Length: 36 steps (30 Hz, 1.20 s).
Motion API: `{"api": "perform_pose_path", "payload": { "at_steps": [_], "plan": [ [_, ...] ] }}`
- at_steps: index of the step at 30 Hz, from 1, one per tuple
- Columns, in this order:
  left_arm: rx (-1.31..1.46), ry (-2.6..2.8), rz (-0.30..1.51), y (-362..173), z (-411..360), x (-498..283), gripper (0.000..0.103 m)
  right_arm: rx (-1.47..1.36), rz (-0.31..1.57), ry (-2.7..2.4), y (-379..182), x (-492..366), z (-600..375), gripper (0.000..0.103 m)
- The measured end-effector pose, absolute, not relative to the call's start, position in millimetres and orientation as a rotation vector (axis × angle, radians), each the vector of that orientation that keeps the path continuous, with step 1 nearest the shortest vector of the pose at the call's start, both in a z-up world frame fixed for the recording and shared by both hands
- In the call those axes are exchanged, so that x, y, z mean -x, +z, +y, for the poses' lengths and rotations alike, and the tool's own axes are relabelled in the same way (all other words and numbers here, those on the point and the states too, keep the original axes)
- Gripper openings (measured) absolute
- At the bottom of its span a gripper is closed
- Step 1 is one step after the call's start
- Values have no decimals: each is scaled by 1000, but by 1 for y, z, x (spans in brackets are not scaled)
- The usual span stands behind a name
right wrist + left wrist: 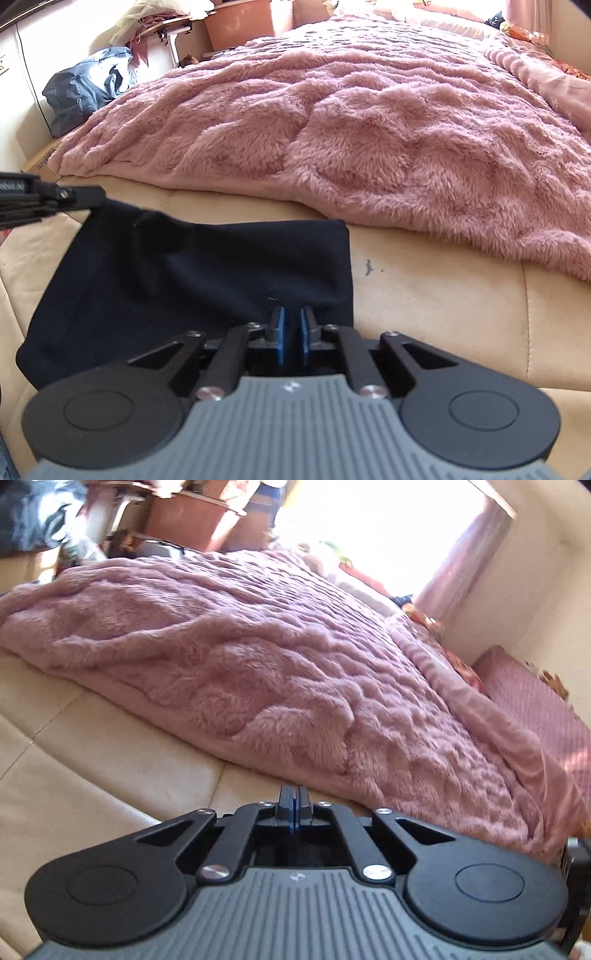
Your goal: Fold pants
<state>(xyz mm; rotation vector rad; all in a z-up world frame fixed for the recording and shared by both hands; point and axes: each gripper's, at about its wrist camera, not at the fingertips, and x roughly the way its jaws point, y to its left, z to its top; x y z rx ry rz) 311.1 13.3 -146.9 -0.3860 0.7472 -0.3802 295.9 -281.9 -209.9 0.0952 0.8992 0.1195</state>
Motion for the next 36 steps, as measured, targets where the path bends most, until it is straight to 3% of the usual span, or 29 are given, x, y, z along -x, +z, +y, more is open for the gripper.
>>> {"api": "perform_pose_path", "payload": {
  "at_steps": [6, 9, 16, 19, 26, 31, 32, 33, 34, 35, 36],
  "plan": [
    [437, -181, 941, -206, 39, -341, 0, -92, 908, 116, -215, -297, -282, 2],
    [483, -189, 900, -193, 51, -331, 0, -99, 902, 124, -209, -296, -283, 3],
    [250, -404, 844, -139, 4, -270, 1, -127, 802, 123, -165, -244, -290, 10],
    [196, -421, 884, -146, -15, -241, 1, -100, 816, 99, -165, -216, -283, 20],
    [147, -322, 1012, -186, -12, -221, 4, -119, 937, 66, -216, -183, -284, 24],
    [130, -289, 1027, -176, 2, -217, 6, -109, 951, 73, -205, -183, -287, 25],
    [106, -277, 1021, -171, 1, -218, 8, -126, 942, 77, -199, -183, -289, 25],
    [93, -266, 1014, -166, 0, -221, 19, -147, 927, 81, -191, -185, -293, 27],
    [96, -262, 1006, -162, 0, -225, 40, -167, 915, 77, -185, -188, -297, 35],
    [106, -263, 1002, -159, 0, -229, 50, -191, 909, 76, -181, -193, -302, 48],
    [118, -268, 1000, -157, -1, -234, 61, -222, 908, 78, -180, -198, -307, 54]
  ]
}}
